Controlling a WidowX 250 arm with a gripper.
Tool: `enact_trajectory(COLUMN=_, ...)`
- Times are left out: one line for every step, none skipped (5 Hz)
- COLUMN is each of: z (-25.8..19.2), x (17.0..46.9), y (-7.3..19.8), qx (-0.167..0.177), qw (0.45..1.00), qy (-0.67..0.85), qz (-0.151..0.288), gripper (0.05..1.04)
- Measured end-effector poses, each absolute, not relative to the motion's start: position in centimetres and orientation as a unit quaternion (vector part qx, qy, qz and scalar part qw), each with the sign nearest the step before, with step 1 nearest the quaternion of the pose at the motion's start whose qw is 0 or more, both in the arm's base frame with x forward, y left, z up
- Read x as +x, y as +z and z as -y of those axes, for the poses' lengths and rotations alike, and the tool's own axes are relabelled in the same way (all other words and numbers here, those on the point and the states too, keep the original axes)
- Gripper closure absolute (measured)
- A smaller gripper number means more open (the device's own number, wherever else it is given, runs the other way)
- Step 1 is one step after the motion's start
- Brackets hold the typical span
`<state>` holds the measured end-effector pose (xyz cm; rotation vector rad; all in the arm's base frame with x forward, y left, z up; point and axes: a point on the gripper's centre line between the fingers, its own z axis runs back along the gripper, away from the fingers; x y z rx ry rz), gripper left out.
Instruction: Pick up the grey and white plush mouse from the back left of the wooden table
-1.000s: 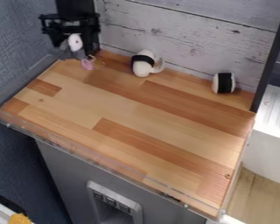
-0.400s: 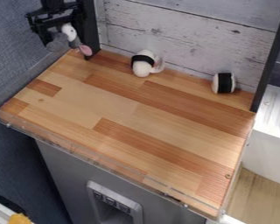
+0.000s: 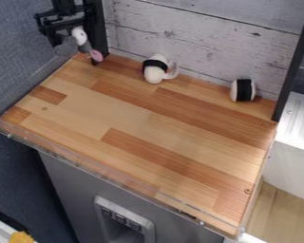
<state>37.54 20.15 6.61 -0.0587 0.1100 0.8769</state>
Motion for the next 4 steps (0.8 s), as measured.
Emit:
enact_trajectory(z=-20.1, x=37.9, y=6.5, qx=-0.03, qw=0.933, qy=0.354, qz=-0.057, gripper=0.083)
enact_trajectory(z=-20.1, x=38.0, y=6.3, qx=-0.031, qw=0.949, qy=0.31, qz=-0.057, gripper=0.083)
enact_trajectory(z=-19.6, x=38.2, y=5.6, qx=-0.032, qw=0.95, qy=0.303, qz=-0.063, gripper=0.083)
enact_trajectory(z=-19.5, x=38.1, y=4.4, qx=-0.031, qw=0.941, qy=0.331, qz=-0.066, gripper=0.083)
